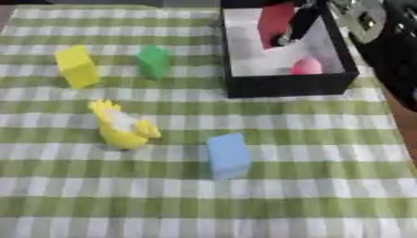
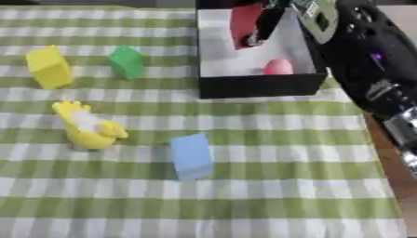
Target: Pick up objects on the table and place them in the box.
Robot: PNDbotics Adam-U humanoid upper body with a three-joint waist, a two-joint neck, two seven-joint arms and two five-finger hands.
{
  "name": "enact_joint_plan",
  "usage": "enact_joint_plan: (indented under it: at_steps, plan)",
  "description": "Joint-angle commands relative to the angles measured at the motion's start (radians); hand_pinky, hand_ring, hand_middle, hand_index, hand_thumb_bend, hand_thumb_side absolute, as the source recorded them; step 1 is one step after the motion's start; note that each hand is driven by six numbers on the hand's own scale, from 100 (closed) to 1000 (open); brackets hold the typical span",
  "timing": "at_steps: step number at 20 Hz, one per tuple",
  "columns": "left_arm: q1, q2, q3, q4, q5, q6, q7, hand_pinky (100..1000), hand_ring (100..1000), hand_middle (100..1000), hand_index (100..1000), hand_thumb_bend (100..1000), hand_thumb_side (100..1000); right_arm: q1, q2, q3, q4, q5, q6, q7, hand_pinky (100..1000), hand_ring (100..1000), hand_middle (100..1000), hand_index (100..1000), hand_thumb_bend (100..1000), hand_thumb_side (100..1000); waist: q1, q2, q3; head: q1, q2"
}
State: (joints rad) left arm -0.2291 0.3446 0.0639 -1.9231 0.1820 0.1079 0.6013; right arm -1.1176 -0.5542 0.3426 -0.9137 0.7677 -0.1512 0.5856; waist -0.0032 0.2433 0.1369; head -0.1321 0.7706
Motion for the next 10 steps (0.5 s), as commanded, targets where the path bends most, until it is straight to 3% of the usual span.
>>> enact_joint_plan:
  at_steps: [1, 6, 10]
  plan:
    - [-0.011, 0.033, 0.003, -0.02, -0.001, -0.001, -0.003, 711, 747, 787, 846, 309, 617, -0.029, -0.009, -0.029, 0.047, 0.059, -0.045, -0.036, 845, 777, 683, 776, 422, 182, -0.009, 0.004, 0.0, -0.001, -0.012]
    - [-0.011, 0.032, 0.002, -0.019, 0.0, -0.001, -0.003, 711, 747, 787, 845, 311, 617, -0.03, 0.002, -0.045, 0.087, 0.141, -0.08, -0.032, 872, 841, 797, 870, 414, 172, -0.01, 0.004, -0.001, 0.0, -0.012]
    - [-0.01, 0.031, 0.003, -0.018, -0.001, -0.001, -0.003, 711, 747, 787, 846, 311, 617, -0.031, 0.006, -0.06, 0.095, 0.169, -0.111, -0.006, 899, 883, 859, 912, 435, 266, -0.01, 0.003, -0.002, 0.003, -0.01]
